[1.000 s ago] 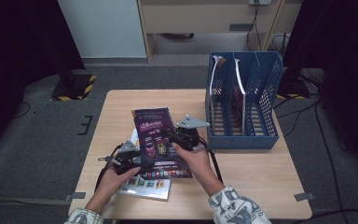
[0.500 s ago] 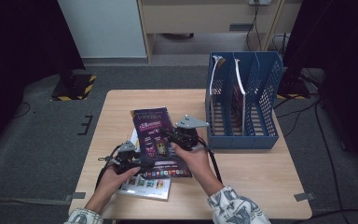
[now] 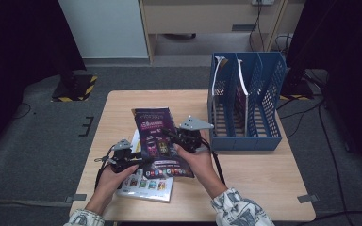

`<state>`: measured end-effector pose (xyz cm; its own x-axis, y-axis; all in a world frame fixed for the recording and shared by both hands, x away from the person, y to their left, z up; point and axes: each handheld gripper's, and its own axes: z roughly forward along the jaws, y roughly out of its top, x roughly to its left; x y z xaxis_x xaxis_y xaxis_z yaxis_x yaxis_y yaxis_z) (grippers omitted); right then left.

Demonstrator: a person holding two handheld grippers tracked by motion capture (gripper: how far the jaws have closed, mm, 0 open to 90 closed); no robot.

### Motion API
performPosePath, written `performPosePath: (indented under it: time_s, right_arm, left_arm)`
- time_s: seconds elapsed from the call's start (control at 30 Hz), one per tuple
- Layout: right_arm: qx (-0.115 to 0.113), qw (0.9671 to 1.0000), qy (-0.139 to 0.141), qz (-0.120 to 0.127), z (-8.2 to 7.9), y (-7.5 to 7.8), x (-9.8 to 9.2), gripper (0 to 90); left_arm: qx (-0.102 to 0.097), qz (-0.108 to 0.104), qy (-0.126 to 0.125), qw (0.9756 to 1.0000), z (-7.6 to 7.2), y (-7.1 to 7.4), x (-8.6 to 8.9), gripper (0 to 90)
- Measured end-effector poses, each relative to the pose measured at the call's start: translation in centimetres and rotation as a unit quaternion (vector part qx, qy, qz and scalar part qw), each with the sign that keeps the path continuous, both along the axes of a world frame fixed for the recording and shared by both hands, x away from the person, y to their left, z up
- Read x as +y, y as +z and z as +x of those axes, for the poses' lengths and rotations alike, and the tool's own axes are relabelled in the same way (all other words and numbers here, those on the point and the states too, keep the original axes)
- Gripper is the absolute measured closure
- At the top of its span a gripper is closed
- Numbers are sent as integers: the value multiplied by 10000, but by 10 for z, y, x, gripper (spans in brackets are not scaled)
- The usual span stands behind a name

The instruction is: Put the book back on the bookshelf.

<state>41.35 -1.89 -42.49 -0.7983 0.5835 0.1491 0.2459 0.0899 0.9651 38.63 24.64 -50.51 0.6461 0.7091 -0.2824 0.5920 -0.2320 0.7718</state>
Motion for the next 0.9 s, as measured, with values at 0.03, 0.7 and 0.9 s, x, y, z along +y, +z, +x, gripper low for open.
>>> performPosePath:
  time_s: [0.03,0.7,0.9]
  right_arm:
    - [-15,10000,9,9,0,0,0,841]
    - [-142,9999,-14,-90,3,4,-2,836]
    - [-206,9997,-8,-121,2,5,-4,833]
  left_arm:
    - [7,-38,12,10000,0,1,1,548]
    - [-384,63,166,9991,-5,16,13,740]
    - [-542,176,252,9981,-5,21,14,759]
